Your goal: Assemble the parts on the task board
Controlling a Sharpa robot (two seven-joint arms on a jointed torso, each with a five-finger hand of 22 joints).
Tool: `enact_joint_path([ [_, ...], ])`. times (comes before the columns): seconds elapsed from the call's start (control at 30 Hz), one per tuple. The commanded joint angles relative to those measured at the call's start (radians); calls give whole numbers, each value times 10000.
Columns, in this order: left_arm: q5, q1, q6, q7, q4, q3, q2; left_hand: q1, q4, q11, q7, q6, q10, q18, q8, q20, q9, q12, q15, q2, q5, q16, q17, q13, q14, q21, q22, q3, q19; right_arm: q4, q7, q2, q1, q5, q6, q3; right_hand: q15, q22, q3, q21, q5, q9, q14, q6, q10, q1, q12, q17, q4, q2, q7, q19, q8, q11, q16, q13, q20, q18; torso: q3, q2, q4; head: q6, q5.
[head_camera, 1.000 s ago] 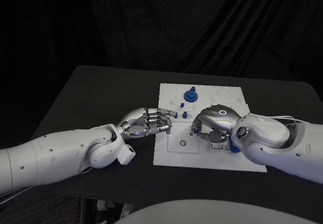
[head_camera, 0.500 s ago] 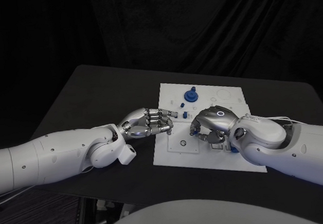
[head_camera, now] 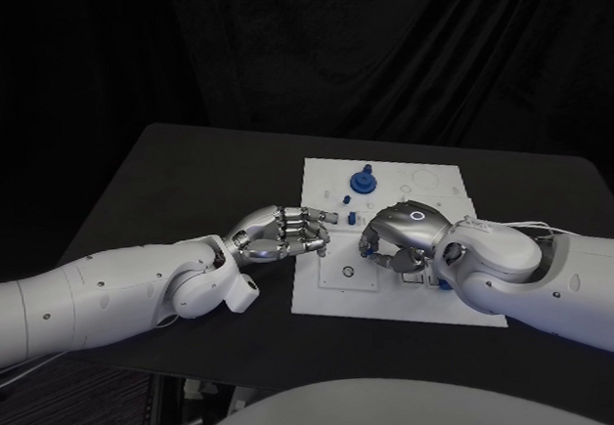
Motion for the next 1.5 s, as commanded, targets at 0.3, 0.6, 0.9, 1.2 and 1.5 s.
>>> enact_joint_path([
  [0.3, 11, -4, 169, -3, -11, 7, 34, 26, -64, 72, 32, -55, -33, -84, -35, 55, -13, 66, 51, 75, 52, 11, -24, -32, -18, -75, -16, -3, 38, -46, -227, 75, -26, -84, 139, 4, -51, 1397, -70, -61, 24, 17, 215, 79, 72, 26, 49, 213, 8, 102, -22, -36, 52, 5, -25, 11, -42, -6, 3, -4, 3, -1, -17],
  [0.6, 11, -4, 229, -46, -41, 7, 69, 27, -66, 77, 40, -53, -33, -85, -33, 58, -14, 67, 56, 81, 56, 8, -32, -44, -22, -80, -17, 1, 40, -114, -280, 149, -31, -84, 306, 4, -52, 1393, -74, -79, 25, 19, 211, 78, 71, 22, 45, 203, 7, 103, -23, -43, 50, 4, -32, 11, -43, -3, -2, -8, 8, -1, -24],
  [0.9, 11, -4, 317, 31, -47, 7, 85, 70, -120, 76, 70, 64, -17, -83, 39, 71, -4, 99, 64, 108, 131, 7, -90, -131, -24, -117, -16, 43, 56, -211, -386, 197, -63, -84, 384, 4, -51, 1357, -78, -218, 29, 16, 184, 40, 49, 32, 23, 145, -13, 104, -19, -101, 22, 8, -72, 11, -44, 23, -1, 0, 1, -1, -32],
  [1.2, 11, -4, 357, 41, -53, 7, 96, 76, -129, 74, 74, 87, -13, -82, 53, 71, -2, 106, 64, 113, 144, 7, -100, -146, -22, -122, -15, 50, 59, -255, -397, 244, -91, -85, 403, 4, -23, 1330, -83, -335, 33, -7, 160, -97, -42, 37, -45, 111, -51, 121, 27, -155, -81, 51, -100, 11, -35, 38, 4, -4, -3, -1, -26],
  [1.5, 11, -4, 366, 14, -56, 7, 81, 76, -133, 74, 83, 123, -8, -80, 74, 72, 1, 114, 63, 124, 160, 7, -115, -168, -21, -129, -12, 58, 64, -271, -394, 261, -101, -84, 572, 4, 167, 1290, -59, -528, 43, -156, 99, -605, -584, -116, -352, 32, 3, 125, 236, -252, -444, 288, -152, -65, 103, 50, 1, -2, -1, -1, -26],
])
